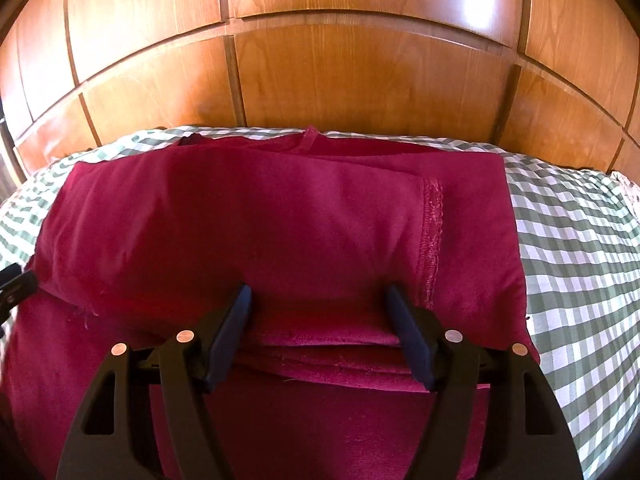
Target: Fold small clothes
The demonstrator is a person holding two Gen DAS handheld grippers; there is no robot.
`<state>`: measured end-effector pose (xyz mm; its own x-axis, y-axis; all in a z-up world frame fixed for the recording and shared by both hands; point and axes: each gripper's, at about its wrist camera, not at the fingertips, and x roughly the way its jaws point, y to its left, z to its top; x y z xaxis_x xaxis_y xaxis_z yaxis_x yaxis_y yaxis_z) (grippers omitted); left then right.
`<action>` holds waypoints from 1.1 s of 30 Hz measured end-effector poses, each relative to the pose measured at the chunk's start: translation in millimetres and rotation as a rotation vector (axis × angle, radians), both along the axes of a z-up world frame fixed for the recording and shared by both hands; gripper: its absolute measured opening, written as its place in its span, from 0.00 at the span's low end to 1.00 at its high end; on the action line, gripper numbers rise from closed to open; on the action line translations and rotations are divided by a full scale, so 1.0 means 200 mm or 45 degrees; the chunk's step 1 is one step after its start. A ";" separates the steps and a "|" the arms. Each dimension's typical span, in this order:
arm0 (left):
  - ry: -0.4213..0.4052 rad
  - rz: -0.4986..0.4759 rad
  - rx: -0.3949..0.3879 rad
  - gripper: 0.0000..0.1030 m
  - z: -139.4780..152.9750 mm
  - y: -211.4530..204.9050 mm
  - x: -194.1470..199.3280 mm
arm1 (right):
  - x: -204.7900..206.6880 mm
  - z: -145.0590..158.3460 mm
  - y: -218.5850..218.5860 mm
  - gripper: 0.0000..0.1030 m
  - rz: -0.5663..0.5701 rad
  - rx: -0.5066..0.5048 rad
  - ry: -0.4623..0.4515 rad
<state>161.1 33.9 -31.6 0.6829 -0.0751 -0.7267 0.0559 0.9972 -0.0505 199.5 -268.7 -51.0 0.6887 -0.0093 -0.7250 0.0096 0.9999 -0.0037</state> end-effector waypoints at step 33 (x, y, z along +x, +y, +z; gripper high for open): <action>0.171 -0.086 -0.088 0.55 -0.11 0.38 -0.70 | -0.77 0.05 -0.28 0.95 -0.092 0.011 0.230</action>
<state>20.6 109.1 -53.3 0.5719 -0.1708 -0.8023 0.1109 0.9852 -0.1307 45.1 -323.9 -40.7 0.5453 -0.0471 -0.8369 0.0810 0.9967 -0.0033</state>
